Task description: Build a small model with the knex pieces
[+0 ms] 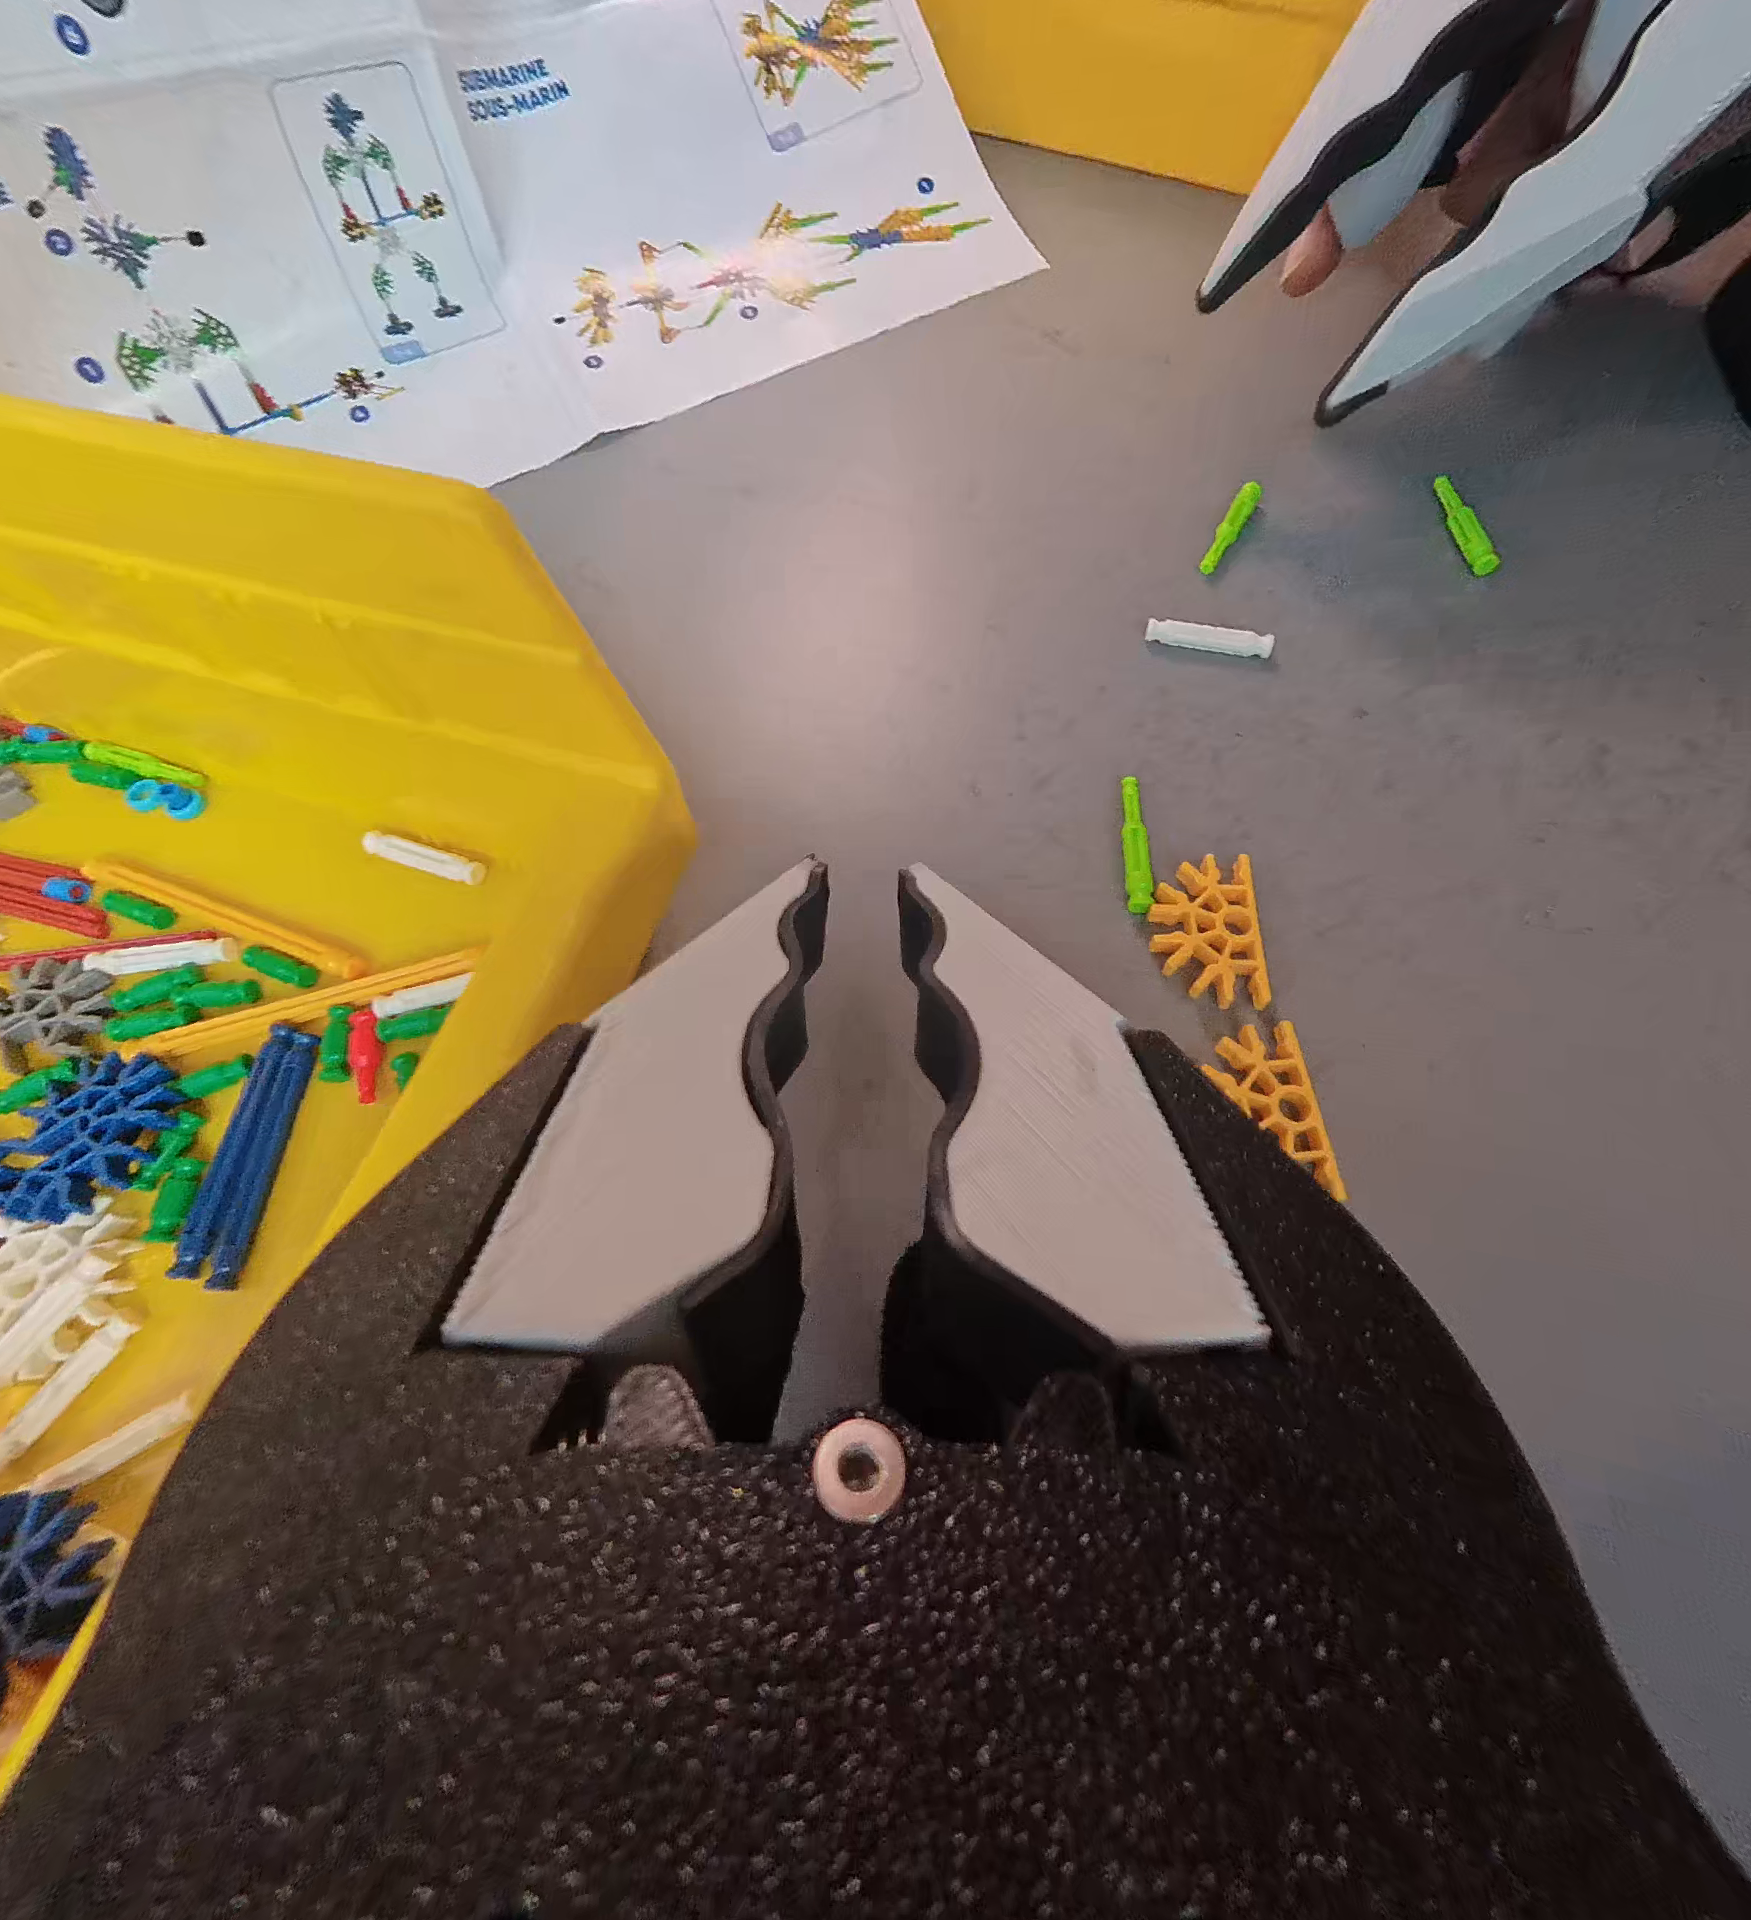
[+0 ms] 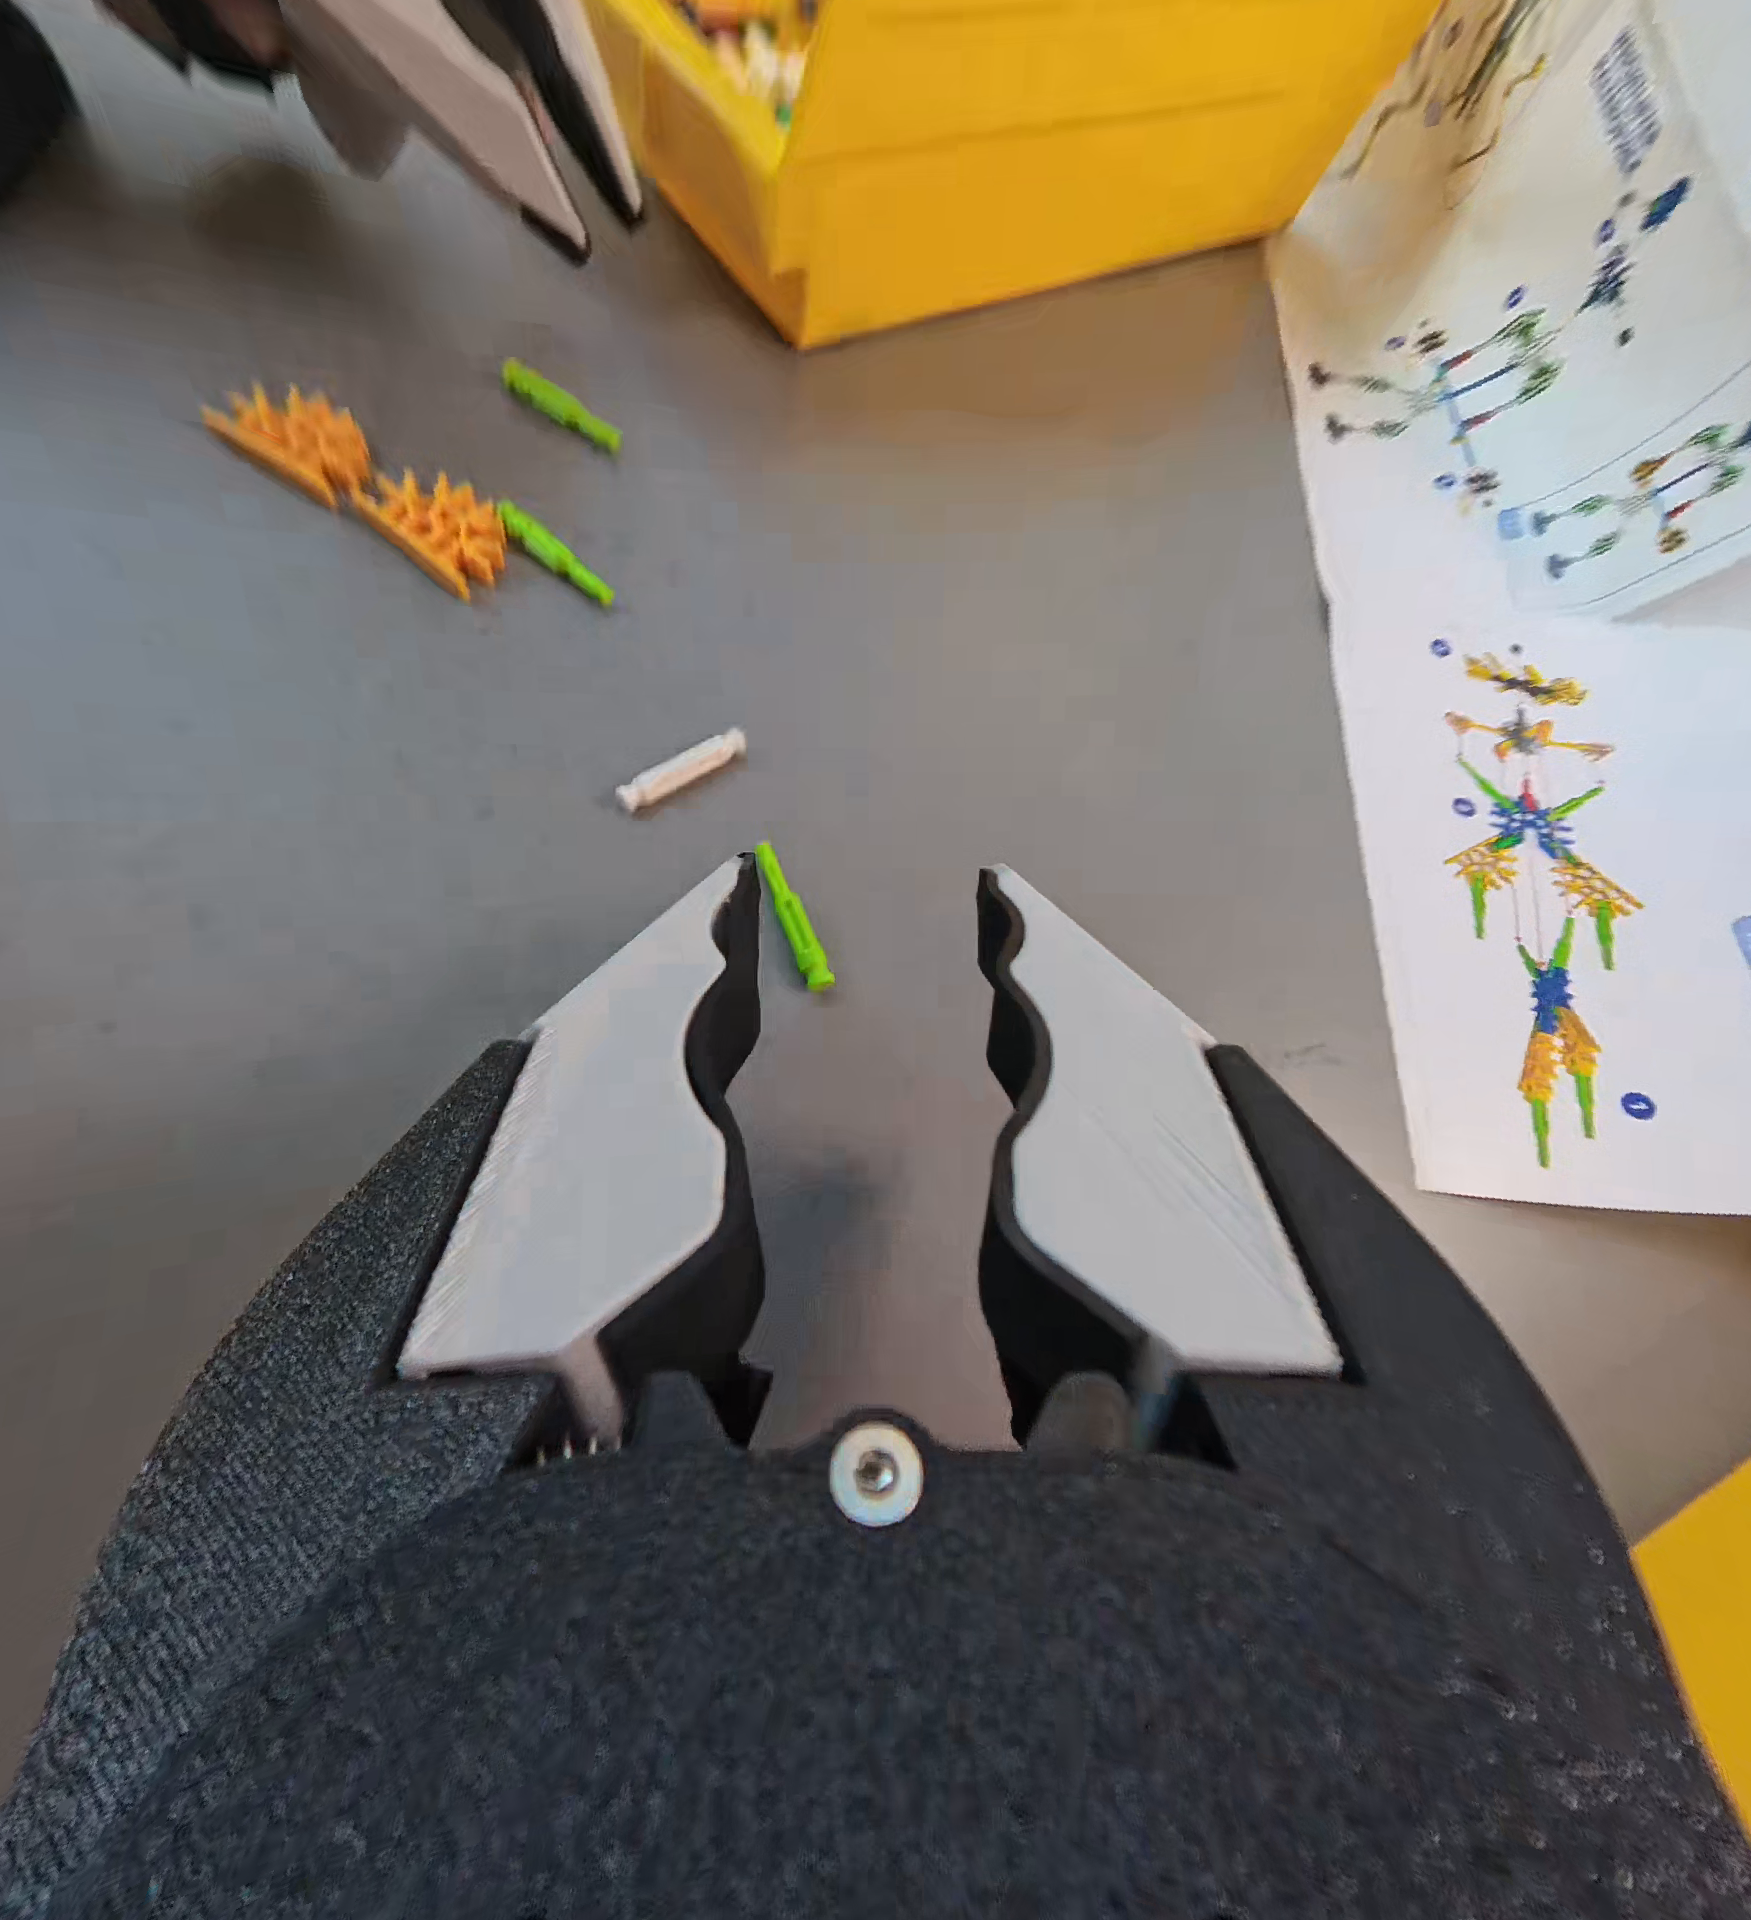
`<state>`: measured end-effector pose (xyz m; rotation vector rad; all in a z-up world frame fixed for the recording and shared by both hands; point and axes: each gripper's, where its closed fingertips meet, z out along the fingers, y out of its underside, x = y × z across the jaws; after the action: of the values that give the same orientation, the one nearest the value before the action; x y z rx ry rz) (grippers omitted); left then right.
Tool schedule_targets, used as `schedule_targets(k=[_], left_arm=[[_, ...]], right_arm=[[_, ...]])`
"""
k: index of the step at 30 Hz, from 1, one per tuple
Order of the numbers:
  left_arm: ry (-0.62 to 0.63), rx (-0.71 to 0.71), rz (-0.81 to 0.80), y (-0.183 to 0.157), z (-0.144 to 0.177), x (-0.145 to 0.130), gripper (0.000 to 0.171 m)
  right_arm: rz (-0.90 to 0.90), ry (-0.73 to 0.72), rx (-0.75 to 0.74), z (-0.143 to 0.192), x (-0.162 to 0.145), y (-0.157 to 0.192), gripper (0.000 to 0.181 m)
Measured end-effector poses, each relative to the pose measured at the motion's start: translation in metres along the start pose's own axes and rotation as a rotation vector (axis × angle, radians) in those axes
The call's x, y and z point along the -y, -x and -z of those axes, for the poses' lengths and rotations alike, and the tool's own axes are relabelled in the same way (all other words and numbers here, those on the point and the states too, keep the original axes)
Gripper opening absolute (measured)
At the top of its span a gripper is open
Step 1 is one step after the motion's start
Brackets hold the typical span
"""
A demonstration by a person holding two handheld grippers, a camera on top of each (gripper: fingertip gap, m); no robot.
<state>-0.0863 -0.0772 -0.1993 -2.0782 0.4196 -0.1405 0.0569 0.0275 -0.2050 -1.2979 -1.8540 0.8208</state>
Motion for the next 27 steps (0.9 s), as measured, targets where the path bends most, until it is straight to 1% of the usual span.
schedule_targets(k=[3,6,8,9,11,13,17,19,23,25,27], left_arm=[[-0.1,0.08,0.032,0.019,0.014,0.016,0.014],[-0.328,0.179,0.068,0.039,0.043,0.049,0.015],[-0.497,0.245,0.09,0.052,0.071,0.068,0.017],[-0.562,0.288,0.1,0.059,0.084,0.073,0.018],[-0.662,0.372,0.11,0.074,0.109,0.079,0.023],[-0.742,0.436,0.125,0.086,0.133,0.083,0.028],[-0.896,0.528,0.185,0.103,0.18,0.085,0.034],[-0.932,0.565,0.202,0.109,0.194,0.081,0.035],[-0.942,0.599,0.218,0.117,0.204,0.076,0.035],[-0.963,0.604,0.217,0.117,0.211,0.077,0.035],[-1.006,0.621,0.19,0.112,0.227,0.083,0.035]], right_arm=[[-0.119,-0.245,-0.069,0.026,0.036,-0.027,0.041],[-0.18,-0.475,-0.176,0.057,0.061,-0.053,0.042],[-0.216,-0.602,-0.245,0.075,0.073,-0.065,0.053],[-0.225,-0.635,-0.27,0.081,0.075,-0.069,0.056],[-0.234,-0.664,-0.331,0.089,0.076,-0.077,0.062],[-0.259,-0.713,-0.356,0.098,0.079,-0.081,0.065],[-0.296,-0.829,-0.416,0.125,0.088,-0.089,0.068],[-0.297,-0.862,-0.449,0.137,0.089,-0.093,0.068],[-0.279,-0.868,-0.488,0.145,0.089,-0.095,0.066],[-0.283,-0.87,-0.493,0.146,0.089,-0.096,0.065],[-0.286,-0.872,-0.503,0.147,0.088,-0.097,0.065]])
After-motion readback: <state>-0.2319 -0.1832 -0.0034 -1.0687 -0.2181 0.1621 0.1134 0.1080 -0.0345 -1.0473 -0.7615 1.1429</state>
